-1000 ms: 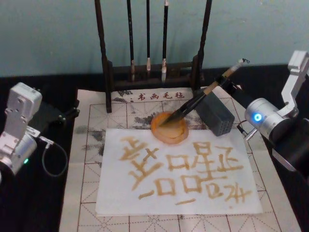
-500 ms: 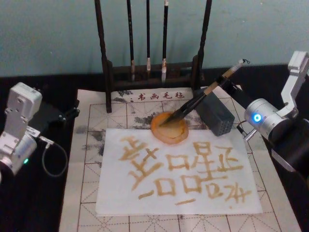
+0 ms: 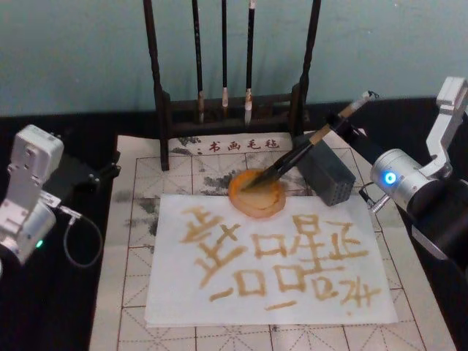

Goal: Pick up the brush from the inkstone, write on the paper, then place the brush back to its original position.

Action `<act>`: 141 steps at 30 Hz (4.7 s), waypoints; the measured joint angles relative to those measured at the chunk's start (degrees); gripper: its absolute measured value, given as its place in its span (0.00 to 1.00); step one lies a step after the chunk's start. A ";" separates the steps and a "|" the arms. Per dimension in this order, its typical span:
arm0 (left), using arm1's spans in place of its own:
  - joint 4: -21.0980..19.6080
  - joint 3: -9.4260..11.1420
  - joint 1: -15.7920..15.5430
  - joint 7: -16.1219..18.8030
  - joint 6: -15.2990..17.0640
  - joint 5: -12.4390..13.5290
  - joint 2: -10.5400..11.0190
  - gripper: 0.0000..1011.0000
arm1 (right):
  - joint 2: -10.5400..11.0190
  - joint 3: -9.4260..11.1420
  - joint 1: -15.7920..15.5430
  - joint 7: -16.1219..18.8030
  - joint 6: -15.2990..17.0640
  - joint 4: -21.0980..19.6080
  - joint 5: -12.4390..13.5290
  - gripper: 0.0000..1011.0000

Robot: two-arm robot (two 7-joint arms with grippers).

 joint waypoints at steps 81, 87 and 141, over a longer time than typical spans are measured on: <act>0.00 0.00 0.00 0.00 0.00 0.00 0.00 0.99 | 12.04 2.87 -12.54 0.76 0.95 -16.73 8.27 0.99; 0.00 0.00 0.00 0.00 0.00 0.00 0.00 0.99 | 13.52 0.97 -13.20 2.98 -2.54 -17.95 3.98 0.99; 0.00 0.00 0.00 0.00 0.00 0.00 0.00 0.99 | 18.46 -10.08 -13.28 7.86 -16.76 -14.83 -45.29 0.99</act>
